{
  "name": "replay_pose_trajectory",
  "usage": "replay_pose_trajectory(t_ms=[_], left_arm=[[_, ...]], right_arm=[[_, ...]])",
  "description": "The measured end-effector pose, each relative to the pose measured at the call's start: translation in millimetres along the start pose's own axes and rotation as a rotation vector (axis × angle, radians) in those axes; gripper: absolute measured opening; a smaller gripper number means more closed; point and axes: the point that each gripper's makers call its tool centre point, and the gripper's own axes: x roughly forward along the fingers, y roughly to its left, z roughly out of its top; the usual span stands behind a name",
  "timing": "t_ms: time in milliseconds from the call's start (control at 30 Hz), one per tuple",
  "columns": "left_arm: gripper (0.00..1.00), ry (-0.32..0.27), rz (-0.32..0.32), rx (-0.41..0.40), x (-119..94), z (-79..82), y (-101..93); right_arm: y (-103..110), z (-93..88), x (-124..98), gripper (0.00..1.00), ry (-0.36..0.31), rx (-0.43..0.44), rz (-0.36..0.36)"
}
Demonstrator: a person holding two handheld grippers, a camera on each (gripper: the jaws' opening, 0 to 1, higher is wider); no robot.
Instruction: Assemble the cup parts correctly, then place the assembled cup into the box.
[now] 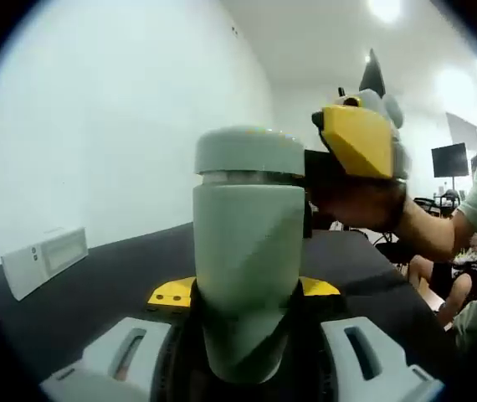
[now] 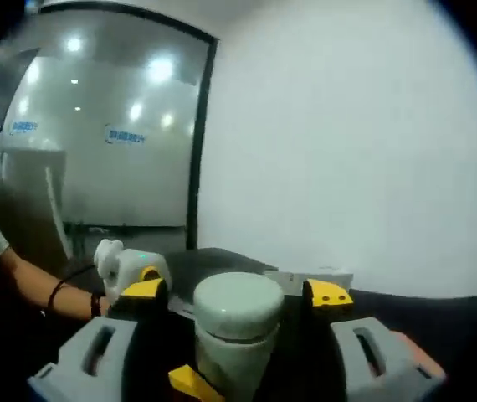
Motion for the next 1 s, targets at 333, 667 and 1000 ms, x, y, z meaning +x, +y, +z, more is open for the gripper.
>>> replay_pose_trajectory(t_ms=[333,667,1000], left_arm=[[0.40,-0.007,-0.007,-0.007,-0.3,-0.2,1.8],[0.39,-0.004,-0.008,-0.010,-0.1,-0.3,1.1],[0.39,0.000,-0.004,-0.009,0.1,-0.4,-2.0]], right_arm=[[16.4,-7.3,-0.9,0.49,0.102,0.109,0.366],[31.8,-16.9,8.7,0.39,0.122,0.098,0.399],[20.2,-17.7,8.7,0.39,0.110,0.083,0.070]])
